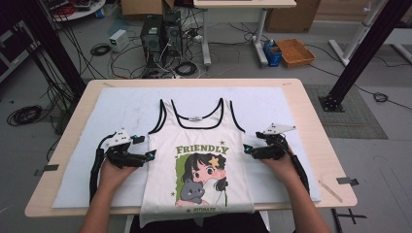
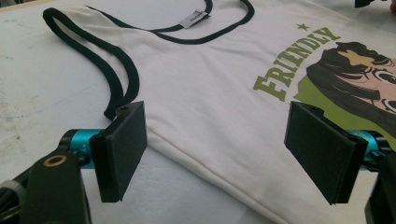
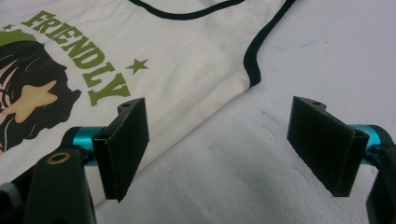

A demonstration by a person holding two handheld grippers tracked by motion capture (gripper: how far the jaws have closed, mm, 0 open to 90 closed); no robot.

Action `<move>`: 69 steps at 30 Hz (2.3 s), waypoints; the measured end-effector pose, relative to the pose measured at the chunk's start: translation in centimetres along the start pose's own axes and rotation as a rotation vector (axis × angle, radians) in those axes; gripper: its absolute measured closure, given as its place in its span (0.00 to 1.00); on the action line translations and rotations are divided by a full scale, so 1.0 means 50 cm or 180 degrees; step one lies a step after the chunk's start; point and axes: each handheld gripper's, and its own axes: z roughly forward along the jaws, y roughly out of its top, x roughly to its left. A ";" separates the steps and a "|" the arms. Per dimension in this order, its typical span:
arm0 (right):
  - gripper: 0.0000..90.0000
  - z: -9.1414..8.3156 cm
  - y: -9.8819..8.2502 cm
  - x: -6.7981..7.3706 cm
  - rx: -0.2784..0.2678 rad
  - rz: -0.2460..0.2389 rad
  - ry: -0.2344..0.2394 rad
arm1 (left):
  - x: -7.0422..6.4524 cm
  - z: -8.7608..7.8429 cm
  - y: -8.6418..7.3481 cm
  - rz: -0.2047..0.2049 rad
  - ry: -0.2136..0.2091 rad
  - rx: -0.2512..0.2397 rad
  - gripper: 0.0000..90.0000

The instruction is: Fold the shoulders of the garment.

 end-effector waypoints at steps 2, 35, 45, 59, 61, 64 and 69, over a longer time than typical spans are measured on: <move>0.23 -0.001 0.000 0.001 0.0010 0.0023 -0.0006 | 0.000 0.000 0.000 -0.0003 0.0000 -0.0005 0.24; 0.23 0.000 0.000 0.000 0.0011 0.0009 -0.0017 | 0.002 0.004 0.001 -0.0036 0.0022 0.0061 0.24; 0.23 -0.012 0.028 0.006 -0.0091 0.0094 0.0071 | 0.001 0.002 0.000 -0.0039 0.0055 0.0024 0.24; 0.23 -0.002 0.115 -0.013 0.0016 0.0120 0.0086 | 0.001 0.002 0.001 -0.0043 0.0064 0.0028 0.24; 0.23 0.003 0.128 -0.024 0.0002 0.0182 0.0111 | 0.001 0.002 0.001 -0.0039 0.0061 0.0037 0.24; 0.23 0.007 0.136 -0.026 0.0022 0.0181 0.0091 | 0.001 0.002 0.001 -0.0039 0.0062 0.0039 0.24; 0.23 0.026 0.160 -0.035 0.0054 0.0210 0.0110 | 0.000 0.002 0.000 -0.0046 0.0065 0.0027 0.24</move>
